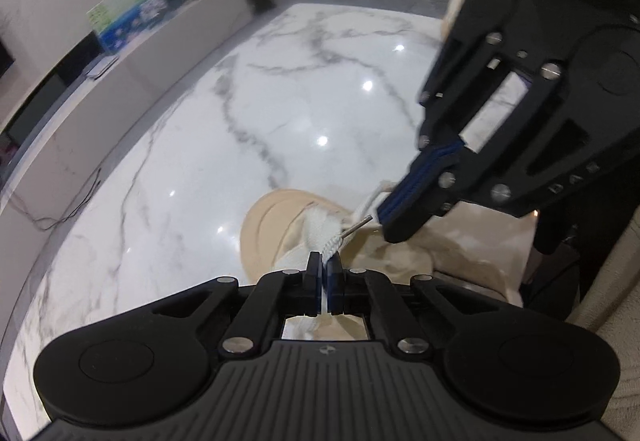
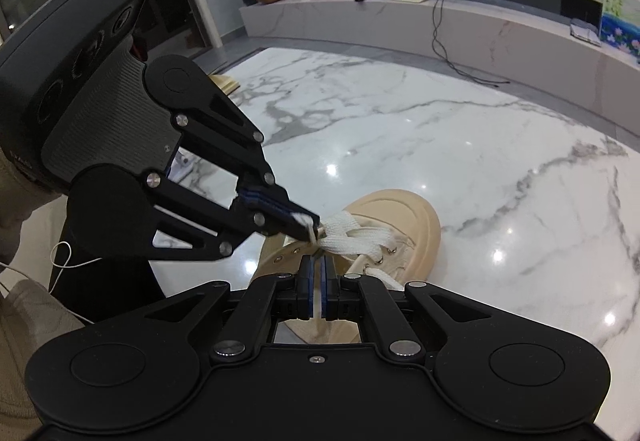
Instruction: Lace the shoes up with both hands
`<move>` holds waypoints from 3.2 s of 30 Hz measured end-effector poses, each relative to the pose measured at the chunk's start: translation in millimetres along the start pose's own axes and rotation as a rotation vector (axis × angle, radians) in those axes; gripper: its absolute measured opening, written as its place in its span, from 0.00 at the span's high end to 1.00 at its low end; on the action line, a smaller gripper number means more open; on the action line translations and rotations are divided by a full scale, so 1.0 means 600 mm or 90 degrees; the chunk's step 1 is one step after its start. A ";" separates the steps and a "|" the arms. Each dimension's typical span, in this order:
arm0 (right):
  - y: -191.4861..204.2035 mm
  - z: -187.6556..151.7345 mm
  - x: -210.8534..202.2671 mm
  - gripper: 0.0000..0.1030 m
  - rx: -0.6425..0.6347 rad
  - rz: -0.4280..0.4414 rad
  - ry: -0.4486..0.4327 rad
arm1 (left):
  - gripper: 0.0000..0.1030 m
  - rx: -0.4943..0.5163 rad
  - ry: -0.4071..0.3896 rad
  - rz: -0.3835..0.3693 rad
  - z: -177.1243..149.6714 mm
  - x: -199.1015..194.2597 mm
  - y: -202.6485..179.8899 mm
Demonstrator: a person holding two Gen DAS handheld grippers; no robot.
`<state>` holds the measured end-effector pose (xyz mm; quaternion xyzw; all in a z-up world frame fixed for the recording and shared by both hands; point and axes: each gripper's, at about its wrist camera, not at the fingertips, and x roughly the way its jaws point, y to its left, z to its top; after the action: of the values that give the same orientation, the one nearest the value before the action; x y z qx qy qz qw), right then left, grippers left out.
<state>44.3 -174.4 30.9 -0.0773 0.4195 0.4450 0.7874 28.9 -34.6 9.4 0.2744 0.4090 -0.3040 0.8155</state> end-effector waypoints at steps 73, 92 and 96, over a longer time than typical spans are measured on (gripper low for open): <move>0.015 -0.033 0.006 0.82 0.002 -0.083 0.034 | 0.99 0.100 0.059 0.017 0.016 0.014 -0.039; 0.015 -0.022 0.017 0.96 -0.007 -0.062 0.028 | 0.99 0.109 0.082 -0.007 0.026 0.010 -0.033; 0.004 -0.024 0.015 0.98 0.004 -0.058 0.023 | 0.99 0.109 0.087 -0.008 0.033 0.015 -0.034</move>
<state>36.3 -174.2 15.6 -0.1022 0.4313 0.4058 0.7993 28.3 -64.3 8.1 0.3606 0.4380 -0.3235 0.7573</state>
